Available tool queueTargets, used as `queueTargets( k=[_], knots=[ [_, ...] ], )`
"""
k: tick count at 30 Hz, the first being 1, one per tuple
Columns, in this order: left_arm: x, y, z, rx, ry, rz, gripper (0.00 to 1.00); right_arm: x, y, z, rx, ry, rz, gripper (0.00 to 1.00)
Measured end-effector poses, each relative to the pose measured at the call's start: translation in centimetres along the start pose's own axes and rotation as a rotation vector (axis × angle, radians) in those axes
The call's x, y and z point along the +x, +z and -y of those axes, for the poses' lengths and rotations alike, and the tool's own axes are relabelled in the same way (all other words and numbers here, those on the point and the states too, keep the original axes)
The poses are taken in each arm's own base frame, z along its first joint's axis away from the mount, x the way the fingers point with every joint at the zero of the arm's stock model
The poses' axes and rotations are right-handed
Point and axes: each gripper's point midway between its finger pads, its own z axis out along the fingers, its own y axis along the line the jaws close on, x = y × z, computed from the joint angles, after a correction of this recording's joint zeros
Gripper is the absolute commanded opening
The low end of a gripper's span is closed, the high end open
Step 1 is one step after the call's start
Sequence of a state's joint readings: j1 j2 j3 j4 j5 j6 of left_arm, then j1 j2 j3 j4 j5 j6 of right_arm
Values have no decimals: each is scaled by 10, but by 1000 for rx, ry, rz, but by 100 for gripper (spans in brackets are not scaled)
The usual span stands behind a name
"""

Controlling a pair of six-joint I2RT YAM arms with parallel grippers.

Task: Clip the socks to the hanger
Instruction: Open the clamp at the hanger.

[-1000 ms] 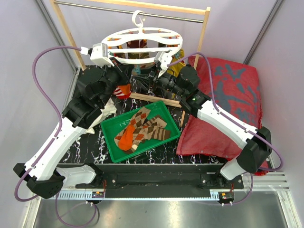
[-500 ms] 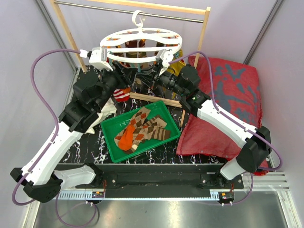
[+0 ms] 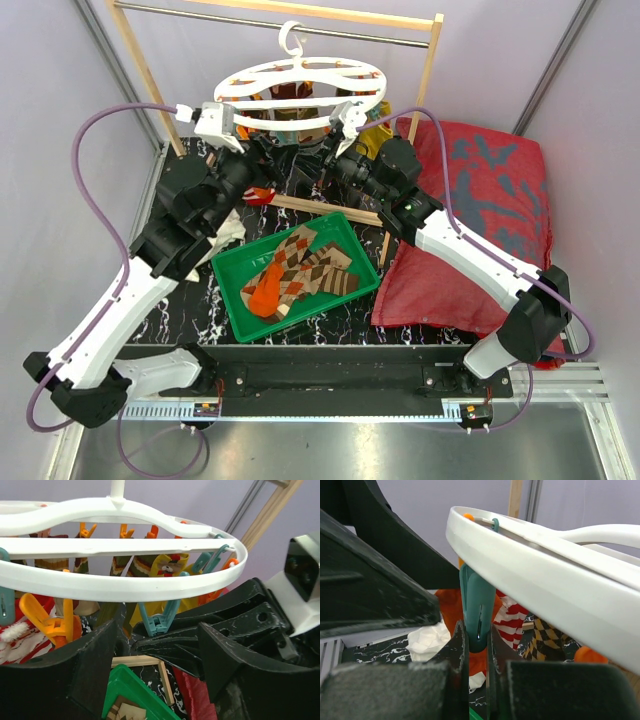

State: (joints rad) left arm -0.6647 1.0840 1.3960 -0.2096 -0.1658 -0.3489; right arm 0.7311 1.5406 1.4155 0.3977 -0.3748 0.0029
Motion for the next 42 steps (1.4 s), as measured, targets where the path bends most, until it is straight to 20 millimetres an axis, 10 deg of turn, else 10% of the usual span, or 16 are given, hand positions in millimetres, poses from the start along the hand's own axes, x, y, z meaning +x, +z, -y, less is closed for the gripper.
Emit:
queueTargets(
  k=[15, 24, 32, 42],
  knots=[
    [8, 23, -4, -24, 21, 2, 55, 4, 0, 6, 41, -6, -14, 0],
    [10, 35, -5, -42, 30, 6, 32, 9, 0, 11, 79, -21, -24, 0],
    [13, 36, -7, -55, 64, 3, 12, 16, -2, 12, 96, -10, -49, 55],
    [11, 36, -9, -69, 79, 10, 5, 85, -52, -4, 124, 69, -269, 64]
  ],
)
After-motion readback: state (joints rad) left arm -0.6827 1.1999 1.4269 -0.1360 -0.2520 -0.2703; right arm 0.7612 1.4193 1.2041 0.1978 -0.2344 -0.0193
